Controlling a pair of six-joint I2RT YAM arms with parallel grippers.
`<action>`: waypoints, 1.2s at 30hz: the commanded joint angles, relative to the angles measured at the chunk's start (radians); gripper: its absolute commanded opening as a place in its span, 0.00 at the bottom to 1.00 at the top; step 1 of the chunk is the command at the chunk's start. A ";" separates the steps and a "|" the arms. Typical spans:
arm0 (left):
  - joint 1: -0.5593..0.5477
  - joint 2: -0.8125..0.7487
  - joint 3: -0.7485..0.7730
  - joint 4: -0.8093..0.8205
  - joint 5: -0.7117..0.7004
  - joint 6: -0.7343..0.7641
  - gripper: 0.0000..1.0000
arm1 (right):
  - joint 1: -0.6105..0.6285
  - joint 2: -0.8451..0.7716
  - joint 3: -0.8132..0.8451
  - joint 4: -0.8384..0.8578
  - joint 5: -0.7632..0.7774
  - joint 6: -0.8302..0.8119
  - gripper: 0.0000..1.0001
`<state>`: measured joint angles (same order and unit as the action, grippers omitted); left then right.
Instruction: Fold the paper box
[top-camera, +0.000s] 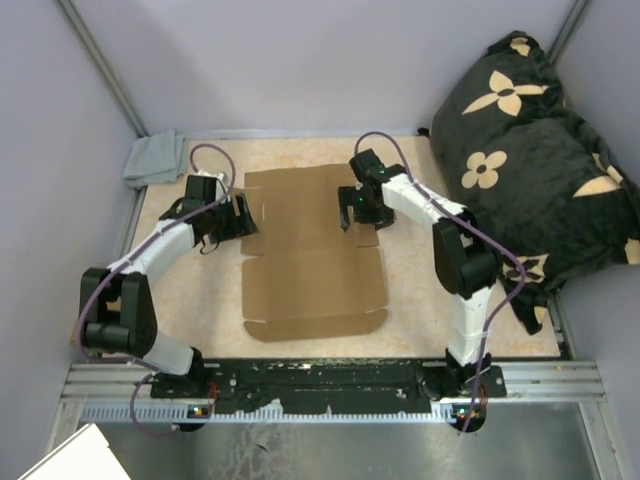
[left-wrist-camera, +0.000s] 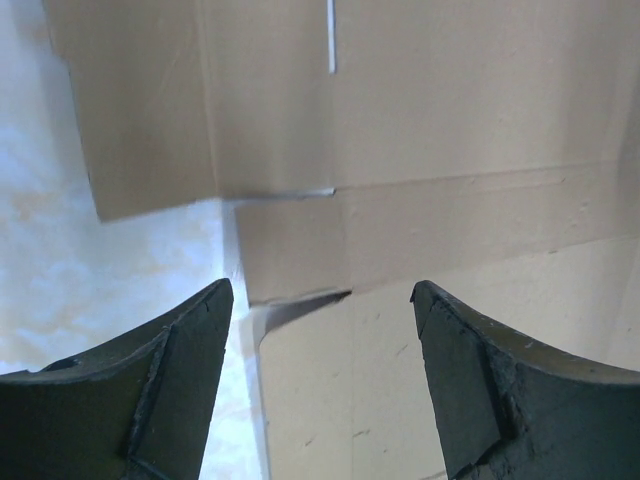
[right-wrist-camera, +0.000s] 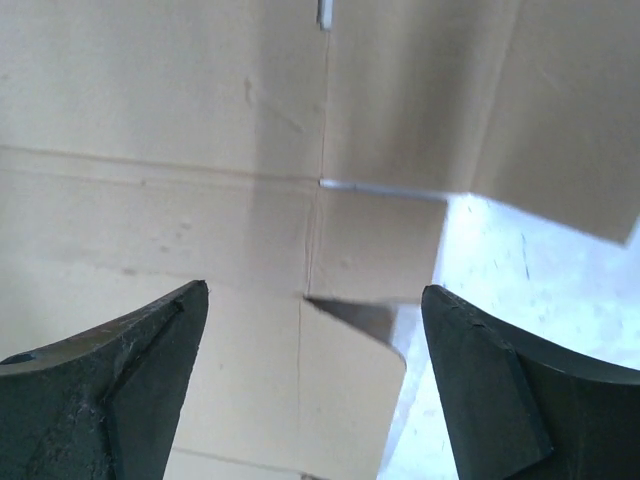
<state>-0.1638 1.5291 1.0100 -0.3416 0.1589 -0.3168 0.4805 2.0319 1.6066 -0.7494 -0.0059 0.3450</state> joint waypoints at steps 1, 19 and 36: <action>-0.002 -0.067 -0.071 -0.029 -0.039 -0.001 0.80 | 0.007 -0.158 -0.060 0.007 0.029 0.057 0.89; 0.071 -0.028 -0.114 -0.008 0.028 -0.070 0.81 | -0.007 -0.169 -0.232 0.107 -0.050 0.272 0.99; 0.075 0.112 -0.102 0.033 0.156 -0.123 0.74 | -0.035 -0.162 -0.245 0.124 -0.071 0.287 0.99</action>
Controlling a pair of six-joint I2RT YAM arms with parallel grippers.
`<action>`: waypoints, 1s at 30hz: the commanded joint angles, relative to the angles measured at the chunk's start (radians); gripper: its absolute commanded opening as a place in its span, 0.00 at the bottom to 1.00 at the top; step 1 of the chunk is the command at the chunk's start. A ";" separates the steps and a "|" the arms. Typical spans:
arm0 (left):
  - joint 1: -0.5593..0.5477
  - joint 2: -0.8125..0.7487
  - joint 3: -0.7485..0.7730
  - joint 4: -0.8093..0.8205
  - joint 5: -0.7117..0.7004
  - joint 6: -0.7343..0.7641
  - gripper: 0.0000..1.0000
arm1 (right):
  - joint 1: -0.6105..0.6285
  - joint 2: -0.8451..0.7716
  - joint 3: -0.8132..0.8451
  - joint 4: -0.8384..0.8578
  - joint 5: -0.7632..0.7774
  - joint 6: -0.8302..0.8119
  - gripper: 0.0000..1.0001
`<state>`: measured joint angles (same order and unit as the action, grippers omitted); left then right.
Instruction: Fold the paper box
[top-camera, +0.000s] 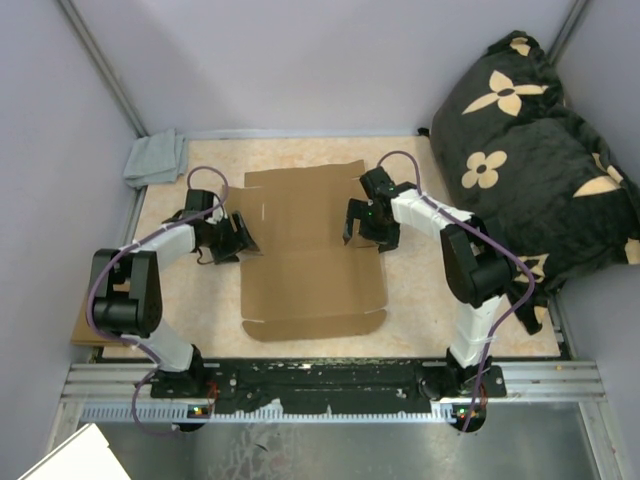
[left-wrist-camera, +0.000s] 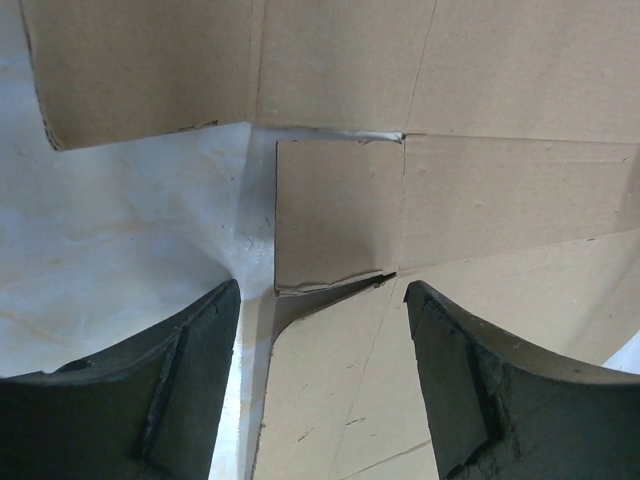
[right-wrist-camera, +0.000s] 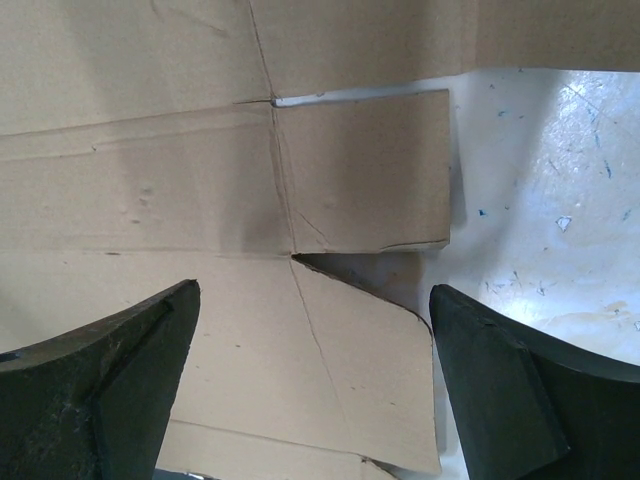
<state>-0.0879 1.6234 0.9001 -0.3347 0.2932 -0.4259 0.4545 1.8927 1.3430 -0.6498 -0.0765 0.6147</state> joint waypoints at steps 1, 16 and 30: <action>-0.001 0.018 0.005 0.034 0.019 -0.017 0.73 | -0.010 -0.023 0.020 0.022 -0.001 0.017 0.99; -0.003 -0.018 0.031 0.085 0.071 -0.034 0.47 | -0.010 -0.017 0.031 0.019 -0.008 0.011 0.99; -0.059 0.018 0.095 0.084 0.021 -0.026 0.46 | -0.010 -0.010 0.034 0.014 -0.028 0.001 0.99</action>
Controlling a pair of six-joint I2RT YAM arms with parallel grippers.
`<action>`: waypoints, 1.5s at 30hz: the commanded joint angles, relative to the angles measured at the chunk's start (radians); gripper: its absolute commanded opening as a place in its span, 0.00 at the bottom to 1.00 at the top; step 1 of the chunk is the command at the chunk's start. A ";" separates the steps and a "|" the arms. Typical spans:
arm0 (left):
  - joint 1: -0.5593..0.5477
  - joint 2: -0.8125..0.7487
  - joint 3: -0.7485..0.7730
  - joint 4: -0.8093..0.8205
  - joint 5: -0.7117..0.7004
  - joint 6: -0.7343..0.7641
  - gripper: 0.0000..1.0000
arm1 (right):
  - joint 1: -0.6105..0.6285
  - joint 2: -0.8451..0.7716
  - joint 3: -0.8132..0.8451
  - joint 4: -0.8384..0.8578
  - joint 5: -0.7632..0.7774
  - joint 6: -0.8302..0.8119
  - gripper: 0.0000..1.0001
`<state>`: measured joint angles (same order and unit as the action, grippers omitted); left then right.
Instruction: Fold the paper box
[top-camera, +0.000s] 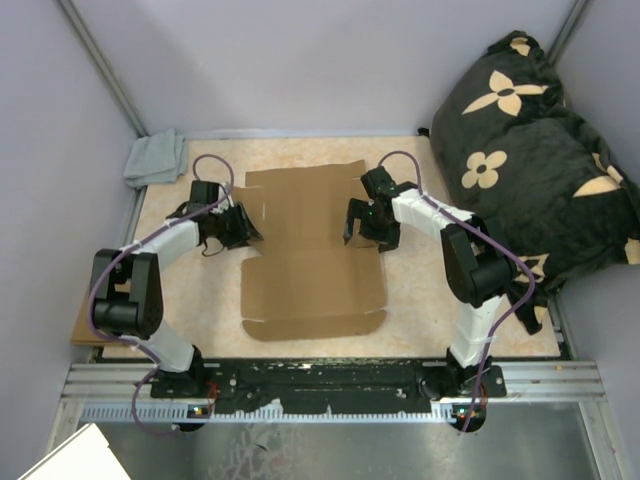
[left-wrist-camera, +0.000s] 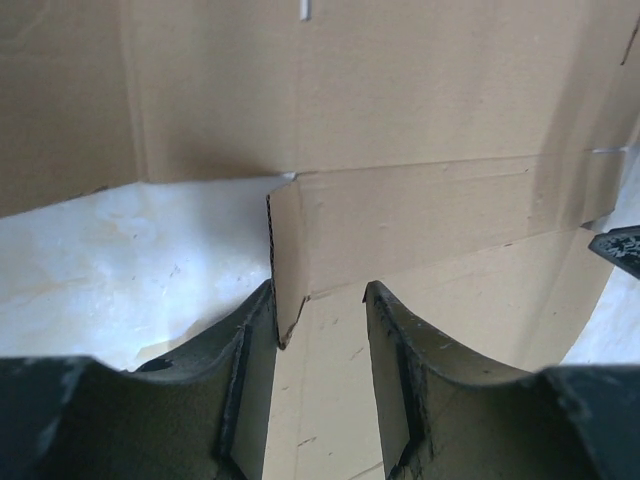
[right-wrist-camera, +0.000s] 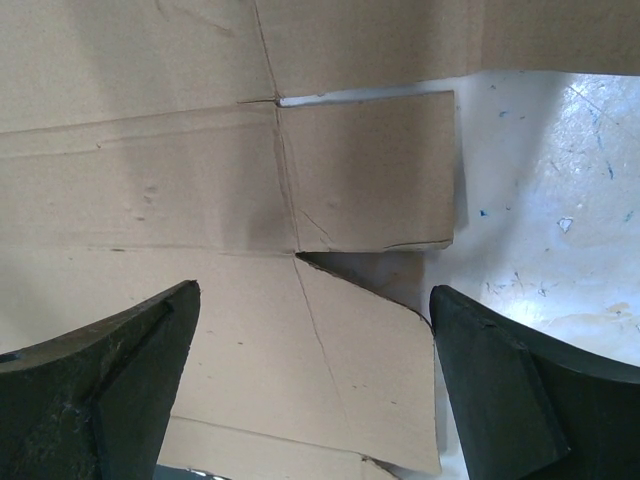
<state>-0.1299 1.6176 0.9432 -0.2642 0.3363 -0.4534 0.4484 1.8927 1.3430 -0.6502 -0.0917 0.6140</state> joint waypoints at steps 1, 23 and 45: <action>-0.022 0.040 0.062 0.000 -0.032 0.007 0.46 | -0.004 -0.011 0.035 0.013 -0.012 0.000 0.99; -0.036 0.086 0.085 -0.081 -0.083 0.053 0.00 | -0.040 0.076 0.060 0.025 0.035 -0.034 0.99; -0.045 0.080 0.069 -0.093 -0.086 0.069 0.00 | -0.040 -0.004 0.091 0.129 -0.109 -0.019 0.94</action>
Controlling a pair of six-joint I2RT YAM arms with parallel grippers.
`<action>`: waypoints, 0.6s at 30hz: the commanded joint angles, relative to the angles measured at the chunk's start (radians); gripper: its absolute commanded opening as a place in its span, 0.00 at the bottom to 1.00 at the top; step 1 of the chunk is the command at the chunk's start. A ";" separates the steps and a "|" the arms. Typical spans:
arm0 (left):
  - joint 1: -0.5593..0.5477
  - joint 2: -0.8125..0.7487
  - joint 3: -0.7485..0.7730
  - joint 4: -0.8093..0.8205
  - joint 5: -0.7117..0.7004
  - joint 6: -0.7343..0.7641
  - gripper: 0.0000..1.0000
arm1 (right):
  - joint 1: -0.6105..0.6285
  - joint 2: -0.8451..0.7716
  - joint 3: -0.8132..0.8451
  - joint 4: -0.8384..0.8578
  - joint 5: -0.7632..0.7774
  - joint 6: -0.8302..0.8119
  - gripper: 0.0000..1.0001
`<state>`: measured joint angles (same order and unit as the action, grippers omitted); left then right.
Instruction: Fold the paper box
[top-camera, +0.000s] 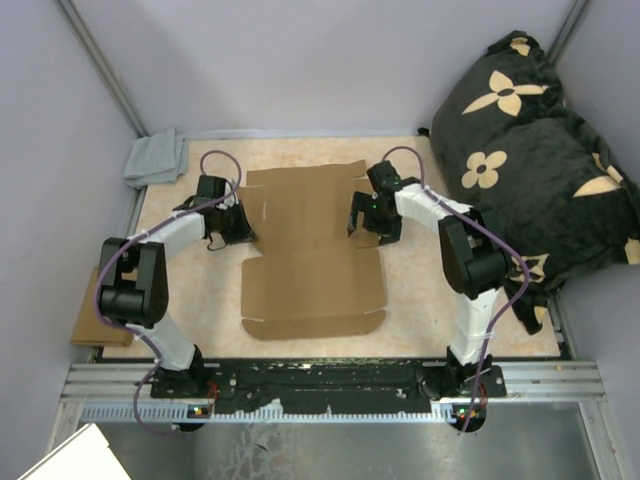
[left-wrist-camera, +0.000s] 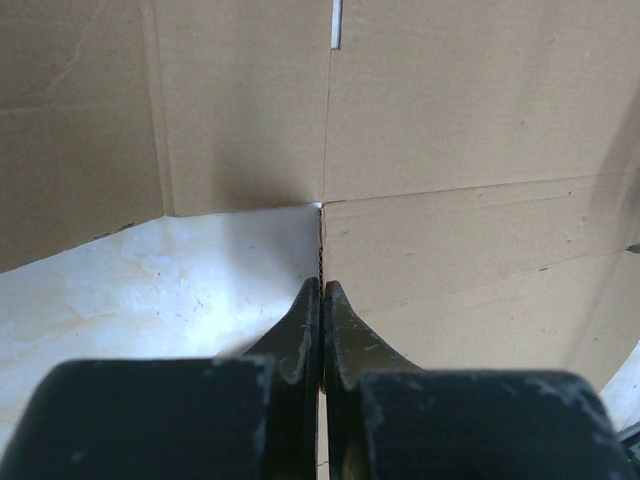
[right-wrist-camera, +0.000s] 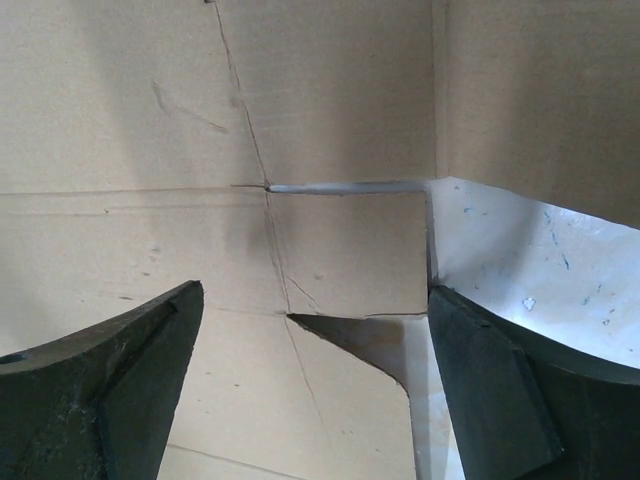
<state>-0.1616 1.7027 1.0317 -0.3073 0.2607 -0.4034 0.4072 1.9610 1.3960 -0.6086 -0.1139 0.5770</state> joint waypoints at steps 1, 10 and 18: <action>-0.015 -0.006 -0.019 -0.051 -0.012 0.020 0.00 | 0.001 -0.081 0.044 0.089 -0.100 0.024 0.93; -0.022 -0.008 -0.031 -0.052 -0.014 0.026 0.00 | 0.038 -0.091 0.105 0.082 -0.134 0.046 0.91; -0.036 -0.009 -0.032 -0.060 -0.020 0.030 0.00 | 0.078 -0.037 0.122 0.060 -0.081 0.032 0.88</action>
<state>-0.1825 1.6955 1.0248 -0.3069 0.2413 -0.3916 0.4675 1.9362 1.4738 -0.5602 -0.2073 0.6067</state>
